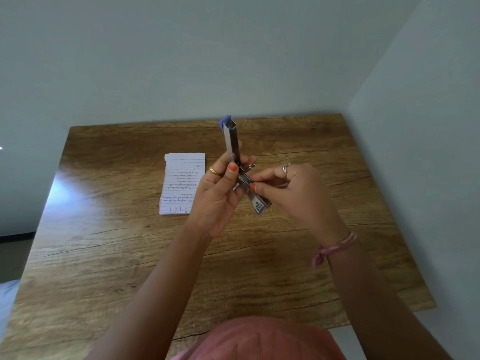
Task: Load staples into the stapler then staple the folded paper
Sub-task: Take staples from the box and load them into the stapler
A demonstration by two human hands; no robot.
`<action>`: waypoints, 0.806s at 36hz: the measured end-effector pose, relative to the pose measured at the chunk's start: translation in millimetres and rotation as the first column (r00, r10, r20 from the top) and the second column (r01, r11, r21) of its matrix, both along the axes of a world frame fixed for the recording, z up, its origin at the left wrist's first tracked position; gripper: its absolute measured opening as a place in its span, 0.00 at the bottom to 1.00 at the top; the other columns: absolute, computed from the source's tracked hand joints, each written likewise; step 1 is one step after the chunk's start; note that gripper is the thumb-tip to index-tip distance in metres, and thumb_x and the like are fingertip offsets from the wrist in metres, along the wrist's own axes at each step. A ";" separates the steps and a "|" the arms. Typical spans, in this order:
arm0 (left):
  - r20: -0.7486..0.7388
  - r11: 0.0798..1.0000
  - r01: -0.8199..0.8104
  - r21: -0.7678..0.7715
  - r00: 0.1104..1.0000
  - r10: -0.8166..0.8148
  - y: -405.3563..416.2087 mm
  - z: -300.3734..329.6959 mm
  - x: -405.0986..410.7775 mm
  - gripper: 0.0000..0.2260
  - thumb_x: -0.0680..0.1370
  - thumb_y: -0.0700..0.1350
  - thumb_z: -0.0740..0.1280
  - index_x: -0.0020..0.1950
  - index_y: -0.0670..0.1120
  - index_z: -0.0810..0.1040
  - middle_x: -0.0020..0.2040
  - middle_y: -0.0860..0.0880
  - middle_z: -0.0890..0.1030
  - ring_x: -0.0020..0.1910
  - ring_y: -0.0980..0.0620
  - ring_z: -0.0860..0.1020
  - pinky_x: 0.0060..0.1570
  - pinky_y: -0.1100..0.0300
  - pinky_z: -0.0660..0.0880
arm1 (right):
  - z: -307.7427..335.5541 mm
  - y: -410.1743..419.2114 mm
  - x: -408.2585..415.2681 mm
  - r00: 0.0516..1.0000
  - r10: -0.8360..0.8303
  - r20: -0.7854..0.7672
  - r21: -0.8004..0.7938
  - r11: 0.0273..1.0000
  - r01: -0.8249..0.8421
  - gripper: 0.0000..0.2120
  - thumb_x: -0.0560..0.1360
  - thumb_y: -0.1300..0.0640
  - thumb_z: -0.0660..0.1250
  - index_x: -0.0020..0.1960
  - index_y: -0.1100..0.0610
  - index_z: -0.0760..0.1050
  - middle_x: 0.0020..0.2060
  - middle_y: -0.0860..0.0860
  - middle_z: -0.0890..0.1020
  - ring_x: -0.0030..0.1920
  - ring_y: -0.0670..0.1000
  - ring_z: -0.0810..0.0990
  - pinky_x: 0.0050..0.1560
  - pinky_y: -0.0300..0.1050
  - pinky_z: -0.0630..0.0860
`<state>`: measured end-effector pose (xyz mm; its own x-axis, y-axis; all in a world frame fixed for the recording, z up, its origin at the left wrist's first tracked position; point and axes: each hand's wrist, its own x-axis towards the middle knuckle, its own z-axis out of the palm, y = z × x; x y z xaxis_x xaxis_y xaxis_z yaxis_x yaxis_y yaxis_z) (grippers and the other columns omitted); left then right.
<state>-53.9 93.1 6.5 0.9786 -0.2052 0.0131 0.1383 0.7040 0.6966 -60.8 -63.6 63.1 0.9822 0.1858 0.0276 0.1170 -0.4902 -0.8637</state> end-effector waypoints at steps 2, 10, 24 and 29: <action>-0.005 1.000 -0.003 -0.011 1.000 0.003 -0.2 0.0 -1.1 0.14 0.80 0.40 0.59 0.64 0.46 0.76 0.52 0.49 0.83 0.59 0.52 0.79 0.57 0.55 0.77 | -0.6 -0.3 1.8 1.000 0.006 -0.024 0.005 1.000 -0.006 0.08 0.71 0.60 0.75 0.50 0.55 0.84 0.40 0.46 0.86 0.40 0.40 0.84 0.42 0.36 0.81; -0.044 0.997 0.008 -0.077 0.999 -0.011 1.4 2.3 -4.2 0.15 0.79 0.41 0.60 0.66 0.46 0.76 0.54 0.46 0.82 0.59 0.51 0.79 0.53 0.56 0.78 | -2.1 -8.3 10.8 0.984 0.168 -0.051 0.074 0.984 -0.164 0.08 0.71 0.59 0.74 0.50 0.52 0.84 0.43 0.46 0.86 0.43 0.42 0.84 0.43 0.35 0.79; -0.116 0.990 0.072 -0.124 0.989 -0.086 -1.1 6.9 -4.4 0.14 0.79 0.41 0.62 0.64 0.44 0.77 0.51 0.48 0.83 0.55 0.49 0.82 0.49 0.55 0.80 | 4.1 -17.6 28.6 0.932 0.357 -0.054 0.107 0.931 -0.350 0.10 0.68 0.48 0.73 0.47 0.51 0.83 0.48 0.52 0.84 0.51 0.53 0.83 0.54 0.56 0.80; -0.120 0.991 0.076 -0.112 0.989 -0.089 2.8 7.8 -2.1 0.15 0.78 0.42 0.64 0.64 0.44 0.78 0.53 0.46 0.83 0.60 0.46 0.80 0.54 0.53 0.79 | 8.0 -21.7 27.9 0.942 0.332 -0.050 0.204 0.927 -0.316 0.07 0.70 0.54 0.74 0.47 0.54 0.83 0.45 0.48 0.86 0.46 0.47 0.85 0.46 0.36 0.79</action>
